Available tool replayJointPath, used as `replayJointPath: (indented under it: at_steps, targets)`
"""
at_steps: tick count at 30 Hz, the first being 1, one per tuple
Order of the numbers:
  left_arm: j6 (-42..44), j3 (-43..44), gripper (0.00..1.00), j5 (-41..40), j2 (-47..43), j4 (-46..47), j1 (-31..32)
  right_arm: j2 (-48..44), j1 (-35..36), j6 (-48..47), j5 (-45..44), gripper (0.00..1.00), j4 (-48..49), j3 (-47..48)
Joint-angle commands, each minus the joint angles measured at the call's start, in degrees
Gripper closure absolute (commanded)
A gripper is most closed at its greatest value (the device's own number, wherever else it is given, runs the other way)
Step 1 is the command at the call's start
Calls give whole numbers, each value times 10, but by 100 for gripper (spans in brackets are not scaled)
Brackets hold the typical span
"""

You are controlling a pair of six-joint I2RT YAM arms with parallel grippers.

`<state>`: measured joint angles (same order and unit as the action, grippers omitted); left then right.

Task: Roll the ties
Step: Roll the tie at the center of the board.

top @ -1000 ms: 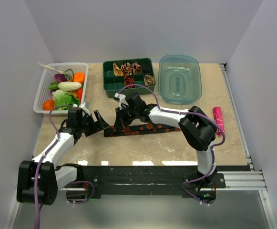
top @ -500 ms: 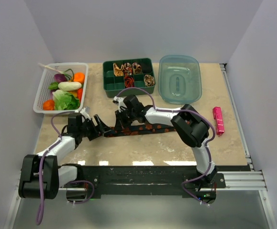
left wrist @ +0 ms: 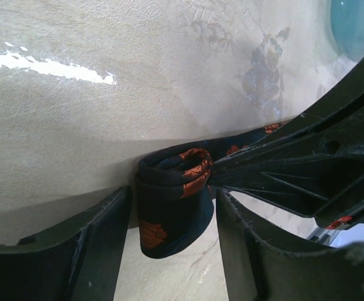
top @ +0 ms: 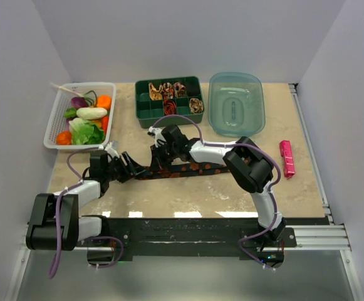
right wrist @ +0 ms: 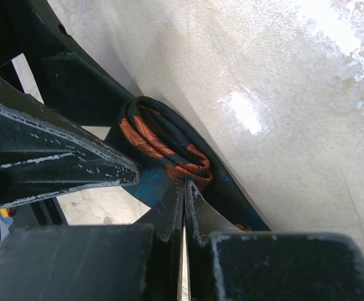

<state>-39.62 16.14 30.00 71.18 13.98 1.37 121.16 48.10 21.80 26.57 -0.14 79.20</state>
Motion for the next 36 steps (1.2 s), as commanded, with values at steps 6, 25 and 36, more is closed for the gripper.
replayJointPath:
  at_steps: [6,25,36]
  targets:
    - [-7,-30,45,14,34,75,-5,19,2,-3,4,100,17,15]
    - [24,6,96,2,-3,25,-5,-15,2,9,3,100,22,19]
    - [77,71,100,-48,-45,-114,-4,-24,2,14,5,100,23,25]
